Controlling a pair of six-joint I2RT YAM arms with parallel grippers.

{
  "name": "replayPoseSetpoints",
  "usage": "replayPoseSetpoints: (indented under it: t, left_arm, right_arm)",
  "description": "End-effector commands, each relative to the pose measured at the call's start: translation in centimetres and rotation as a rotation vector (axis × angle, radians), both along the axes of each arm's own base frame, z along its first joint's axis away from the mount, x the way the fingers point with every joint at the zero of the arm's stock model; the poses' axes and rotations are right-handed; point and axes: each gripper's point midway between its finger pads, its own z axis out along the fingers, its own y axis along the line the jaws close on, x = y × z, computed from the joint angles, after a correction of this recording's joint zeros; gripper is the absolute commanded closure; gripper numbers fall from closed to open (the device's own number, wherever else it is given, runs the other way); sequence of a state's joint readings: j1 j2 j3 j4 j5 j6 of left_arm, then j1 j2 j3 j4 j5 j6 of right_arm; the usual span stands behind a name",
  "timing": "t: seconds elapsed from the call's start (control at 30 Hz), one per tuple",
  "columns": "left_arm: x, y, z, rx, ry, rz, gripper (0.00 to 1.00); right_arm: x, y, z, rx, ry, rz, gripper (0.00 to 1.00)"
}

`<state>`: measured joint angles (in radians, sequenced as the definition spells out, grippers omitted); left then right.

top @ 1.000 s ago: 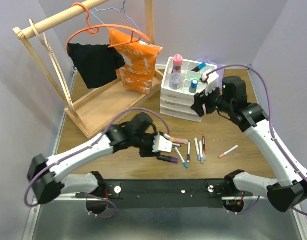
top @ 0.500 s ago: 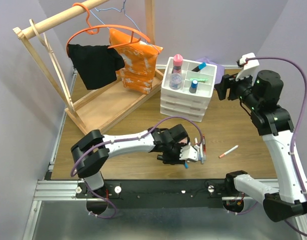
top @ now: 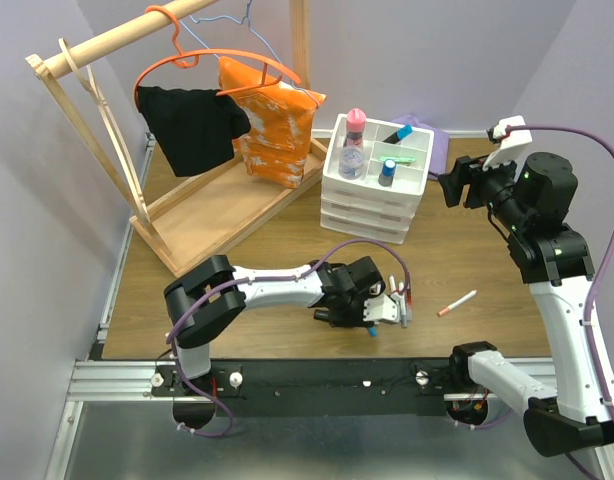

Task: Sort the stationery into containers
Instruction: Pick up the pen from the center of the board.

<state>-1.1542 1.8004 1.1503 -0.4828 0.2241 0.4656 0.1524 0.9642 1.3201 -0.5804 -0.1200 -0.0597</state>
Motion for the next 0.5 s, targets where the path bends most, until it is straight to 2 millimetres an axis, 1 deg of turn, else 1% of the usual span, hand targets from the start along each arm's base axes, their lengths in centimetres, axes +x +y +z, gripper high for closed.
replayPoseSetpoints:
  t: [0.0, 0.1, 0.17, 0.23, 0.27, 0.3, 0.37, 0.4, 0.43, 0.47]
  left_arm:
    - [1.1, 0.2, -1.8, 0.034, -0.059, 0.017, 0.54]
    - [1.1, -0.1, -2.6, 0.041, -0.06, 0.019, 0.57]
    - [0.7, -0.7, -2.7, 0.04, -0.057, 0.008, 0.57]
    - [0.3, -1.6, -2.0, 0.017, -0.038, 0.004, 0.58]
    - [0.1, -1.8, -1.7, 0.012, -0.031, -0.003, 0.6]
    - [-0.1, -2.2, -1.4, 0.006, -0.028, -0.012, 0.69]
    - [-0.3, -2.5, -0.3, 0.001, -0.013, -0.026, 0.79]
    - [-0.1, -2.3, 0.3, -0.003, -0.014, -0.032, 0.87]
    - [-0.1, -1.9, 1.4, 0.001, -0.003, -0.032, 0.9]
    - [-0.1, -2.1, 4.4, -0.067, 0.013, -0.043, 0.93]
  right_arm:
    - [-0.1, 0.1, -0.6, 0.018, 0.018, 0.002, 0.25]
    - [-0.1, 0.0, -1.0, 0.018, 0.026, -0.001, 0.25]
    - [-0.2, 0.1, -1.2, 0.016, 0.032, 0.001, 0.25]
    - [-0.3, 0.0, -1.3, 0.016, 0.032, -0.002, 0.25]
    - [-0.3, -0.1, -1.2, 0.015, 0.03, -0.004, 0.25]
    - [-0.4, -0.1, -1.2, 0.013, 0.028, -0.008, 0.25]
    - [-0.4, -0.3, -1.0, 0.01, 0.025, -0.015, 0.25]
    - [-0.4, -0.5, -0.8, 0.002, 0.024, -0.024, 0.25]
    - [-0.4, -0.7, -0.6, -0.004, 0.019, -0.032, 0.25]
    - [-0.5, -0.9, 0.2, -0.007, 0.003, -0.04, 0.25]
